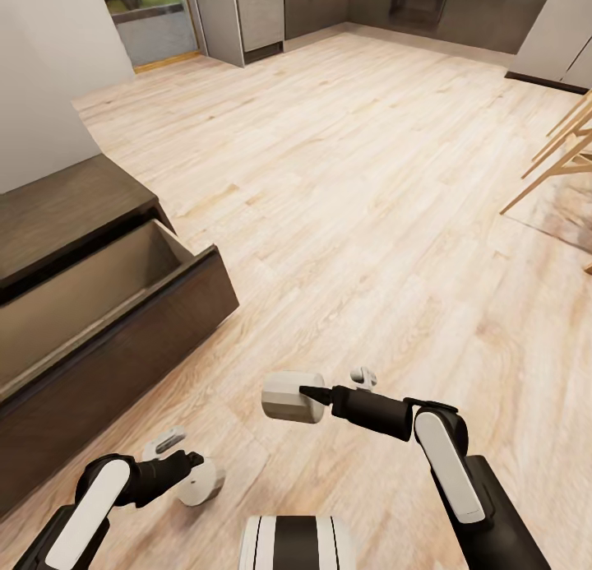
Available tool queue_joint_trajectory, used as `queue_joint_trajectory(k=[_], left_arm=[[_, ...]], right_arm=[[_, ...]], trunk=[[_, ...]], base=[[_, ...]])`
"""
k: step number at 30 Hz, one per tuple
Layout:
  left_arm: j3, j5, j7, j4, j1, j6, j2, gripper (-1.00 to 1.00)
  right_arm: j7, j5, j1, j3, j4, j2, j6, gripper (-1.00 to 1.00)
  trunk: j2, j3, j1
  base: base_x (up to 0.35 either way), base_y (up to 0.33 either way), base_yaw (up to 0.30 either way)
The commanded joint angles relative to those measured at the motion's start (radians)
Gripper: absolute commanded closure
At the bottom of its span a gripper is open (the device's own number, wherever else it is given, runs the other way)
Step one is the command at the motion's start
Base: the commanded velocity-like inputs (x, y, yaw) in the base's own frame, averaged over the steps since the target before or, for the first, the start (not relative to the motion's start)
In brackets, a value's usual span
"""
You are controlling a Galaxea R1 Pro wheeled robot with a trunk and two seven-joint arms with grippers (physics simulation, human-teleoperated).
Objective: Place each of the two pumpkins and all three candles from the living room inside a cabinet in the living room (use any cabinet), then make sure every cabinet is closed, and position the cauldron so it is next to a table in the living room.
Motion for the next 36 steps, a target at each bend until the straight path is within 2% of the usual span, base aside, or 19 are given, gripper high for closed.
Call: queue_joint_trajectory(k=[1, 14, 26, 36], left_arm=[[-0.002, 0.01, 0.01, -0.001, -0.001, -0.001, 0.001, -1.0], [-0.002, 0.01, 0.011, 0.002, -0.001, -0.002, 0.001, -1.0], [-0.001, 0.007, 0.014, 0.0, -0.001, -0.002, 0.001, -1.0], [0.0, 0.004, 0.015, 0.008, -0.001, -0.024, 0.002, -1.0]], right_arm=[[0.009, 0.008, -0.001, 0.0, 0.0, 0.0, 0.002, 1.0], [0.008, 0.008, -0.001, 0.0, 0.0, 0.0, 0.002, 1.0], [0.006, 0.008, -0.001, 0.0, 0.002, 0.0, 0.002, 1.0], [0.006, 0.008, -0.001, 0.0, 0.003, 0.0, 0.001, 1.0]], trunk=[[0.0, -0.001, 0.0], [0.0, -0.001, 0.0], [0.0, -0.001, 0.0], [-0.003, -0.039, 0.005]], base=[[0.186, 0.098, 0.0], [0.095, 0.05, 0.0], [0.011, 0.008, 0.0], [0.0, 0.0, 0.0]])
